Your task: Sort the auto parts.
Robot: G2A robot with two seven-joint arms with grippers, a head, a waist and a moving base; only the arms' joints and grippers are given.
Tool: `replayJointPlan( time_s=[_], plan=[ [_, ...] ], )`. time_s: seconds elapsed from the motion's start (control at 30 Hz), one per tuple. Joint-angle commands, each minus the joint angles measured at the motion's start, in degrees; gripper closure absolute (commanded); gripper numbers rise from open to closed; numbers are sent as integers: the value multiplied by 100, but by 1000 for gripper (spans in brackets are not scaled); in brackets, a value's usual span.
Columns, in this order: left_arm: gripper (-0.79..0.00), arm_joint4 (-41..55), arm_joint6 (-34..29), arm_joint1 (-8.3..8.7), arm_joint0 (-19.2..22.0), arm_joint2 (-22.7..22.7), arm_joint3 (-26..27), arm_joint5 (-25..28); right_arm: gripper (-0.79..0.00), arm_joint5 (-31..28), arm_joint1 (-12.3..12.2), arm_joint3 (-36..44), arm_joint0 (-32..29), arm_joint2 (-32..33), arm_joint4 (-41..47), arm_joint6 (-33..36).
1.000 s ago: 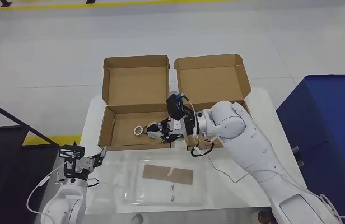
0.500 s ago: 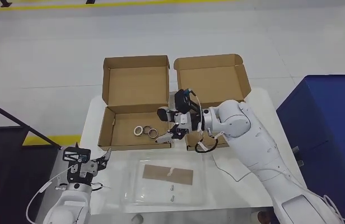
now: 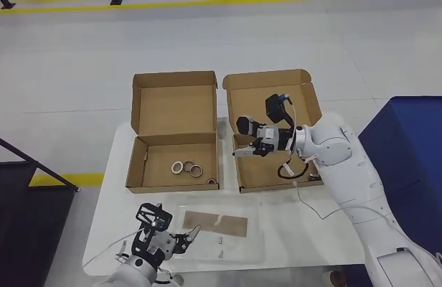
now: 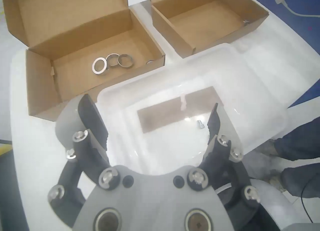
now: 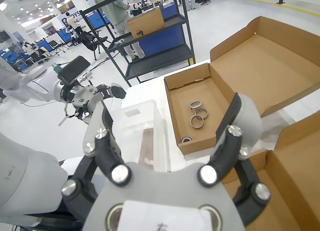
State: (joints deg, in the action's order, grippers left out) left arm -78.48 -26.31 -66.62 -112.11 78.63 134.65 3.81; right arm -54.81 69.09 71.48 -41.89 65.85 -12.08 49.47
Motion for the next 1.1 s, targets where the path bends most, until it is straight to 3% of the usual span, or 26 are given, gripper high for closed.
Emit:
replayJointPlan(
  time_s=[0.0, 0.07, 0.13, 0.23, 0.4, 0.57, 0.93, 1.07],
  plan=[
    [-785, -23, 32, 0, -1, 1, 0, -2, -785, 0, 0, 0, 0, 0, 0, 0],
    [-785, -31, -15, 4, -18, -28, -32, 62, -785, 0, 0, 0, 0, 0, 0, 0],
    [-785, -19, -416, 20, -97, -275, 0, 454, -785, 0, 0, 0, 0, 0, 0, 0],
    [-785, -205, -879, -29, 78, -749, 0, 10, -785, 0, 0, 0, 0, 0, 0, 0],
    [-785, -958, -1036, -143, 431, -1841, -14, -591, -785, 0, 0, 0, 0, 0, 0, 0],
    [-785, -1454, -1087, -335, 954, -2615, -441, -1698, -785, 0, 0, 0, 0, 0, 0, 0],
    [-785, -1458, -1154, -361, 1039, -2680, -533, -1785, -785, 0, 0, 0, 0, 0, 0, 0],
    [-785, -1582, -2058, -415, 1197, -2819, -519, -1864, -785, 0, 0, 0, 0, 0, 0, 0]
  ],
)
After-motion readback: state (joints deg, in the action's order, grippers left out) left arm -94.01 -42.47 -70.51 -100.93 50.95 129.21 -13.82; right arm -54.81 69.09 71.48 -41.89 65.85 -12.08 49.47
